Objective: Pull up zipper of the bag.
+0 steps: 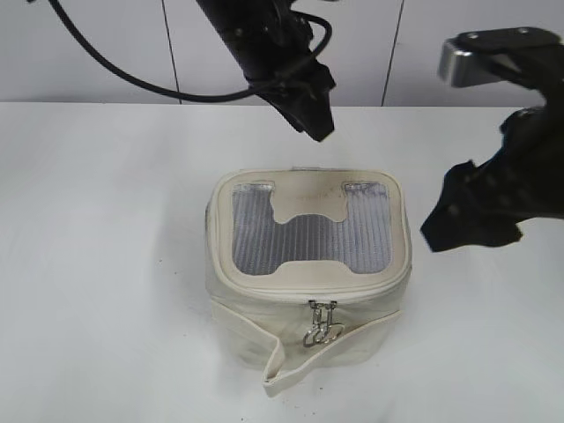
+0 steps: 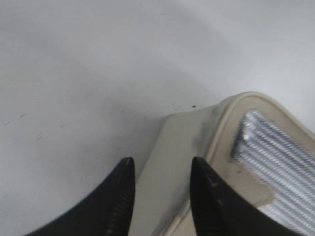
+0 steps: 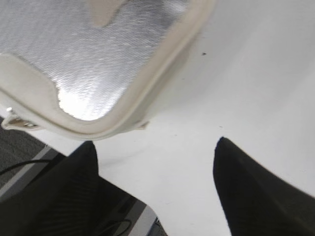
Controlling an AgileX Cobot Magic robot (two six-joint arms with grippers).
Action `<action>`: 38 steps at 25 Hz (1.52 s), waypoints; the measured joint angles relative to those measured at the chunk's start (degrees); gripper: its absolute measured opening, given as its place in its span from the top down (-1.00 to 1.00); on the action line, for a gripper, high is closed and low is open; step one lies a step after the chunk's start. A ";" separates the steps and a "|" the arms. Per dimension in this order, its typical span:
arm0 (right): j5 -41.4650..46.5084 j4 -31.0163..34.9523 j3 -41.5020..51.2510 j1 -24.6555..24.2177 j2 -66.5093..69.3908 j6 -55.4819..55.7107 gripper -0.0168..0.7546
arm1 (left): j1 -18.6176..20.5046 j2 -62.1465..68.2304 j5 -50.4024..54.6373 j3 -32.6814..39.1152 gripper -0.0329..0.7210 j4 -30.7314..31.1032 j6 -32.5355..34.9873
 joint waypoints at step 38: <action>12.21 -9.71 7.61 -29.08 -31.60 2.62 -0.48 | 21.84 -79.57 -8.94 69.89 0.12 26.41 -32.24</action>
